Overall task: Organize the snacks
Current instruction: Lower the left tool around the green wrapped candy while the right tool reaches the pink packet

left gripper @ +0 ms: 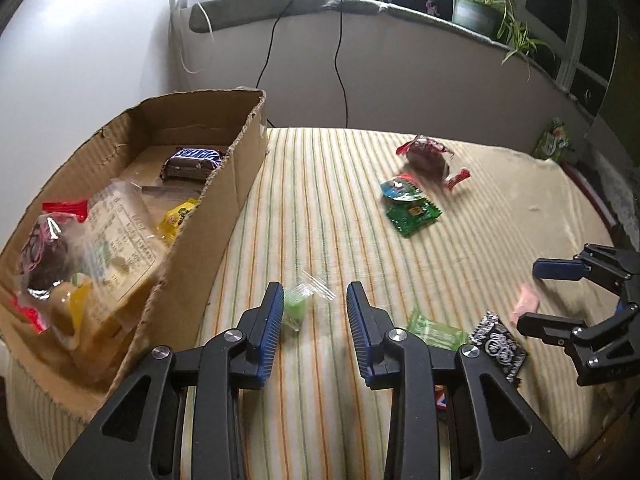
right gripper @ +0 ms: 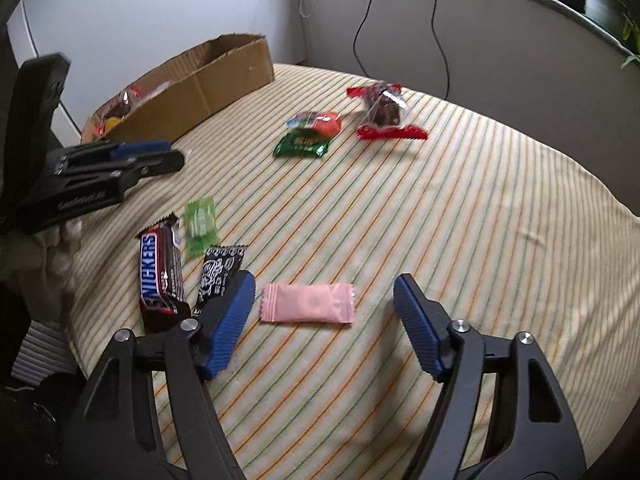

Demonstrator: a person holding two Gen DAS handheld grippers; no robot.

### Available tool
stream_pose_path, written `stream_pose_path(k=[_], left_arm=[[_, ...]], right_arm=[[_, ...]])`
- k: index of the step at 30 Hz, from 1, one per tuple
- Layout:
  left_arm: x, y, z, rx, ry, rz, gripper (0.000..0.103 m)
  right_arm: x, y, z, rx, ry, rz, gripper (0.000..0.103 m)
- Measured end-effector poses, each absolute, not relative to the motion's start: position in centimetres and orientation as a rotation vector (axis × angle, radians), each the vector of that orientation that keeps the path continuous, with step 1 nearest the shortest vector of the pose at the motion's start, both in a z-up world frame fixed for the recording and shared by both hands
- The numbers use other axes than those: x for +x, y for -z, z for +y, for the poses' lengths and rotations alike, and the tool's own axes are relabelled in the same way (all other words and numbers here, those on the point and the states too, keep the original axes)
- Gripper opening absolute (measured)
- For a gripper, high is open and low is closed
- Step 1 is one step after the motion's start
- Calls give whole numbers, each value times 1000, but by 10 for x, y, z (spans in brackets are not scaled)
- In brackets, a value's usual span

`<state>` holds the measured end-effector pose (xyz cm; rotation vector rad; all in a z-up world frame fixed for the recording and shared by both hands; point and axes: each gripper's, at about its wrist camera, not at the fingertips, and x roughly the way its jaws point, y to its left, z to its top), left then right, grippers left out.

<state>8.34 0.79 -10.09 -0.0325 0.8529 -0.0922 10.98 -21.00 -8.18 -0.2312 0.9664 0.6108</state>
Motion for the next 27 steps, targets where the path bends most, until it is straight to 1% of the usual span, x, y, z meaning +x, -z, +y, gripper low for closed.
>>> stream_pose_path(k=[6, 9, 12, 13, 14, 16, 21, 24, 27], left_arm=[[88, 106, 6, -15, 93, 865, 31], [89, 107, 8, -22, 103, 873, 31], [91, 109, 10, -38, 113, 878, 25], [91, 109, 12, -46, 115, 878, 24], [91, 109, 13, -55, 118, 879, 23], [91, 109, 13, -52, 120, 878, 22], [89, 109, 9, -33, 125, 871, 20], [89, 109, 8, -35, 124, 868, 20], [88, 109, 6, -32, 126, 866, 19]], right_arm=[[107, 88, -202, -294, -600, 966, 69], [105, 88, -201, -315, -595, 964, 65], [104, 88, -203, -319, -595, 965, 59], [104, 87, -204, -319, -593, 966, 55], [104, 87, -205, -318, -589, 965, 51], [104, 86, -207, -314, -586, 966, 47], [104, 85, -209, -320, -582, 964, 44], [104, 84, -209, -317, -575, 958, 37], [104, 84, -211, -306, -578, 960, 35]])
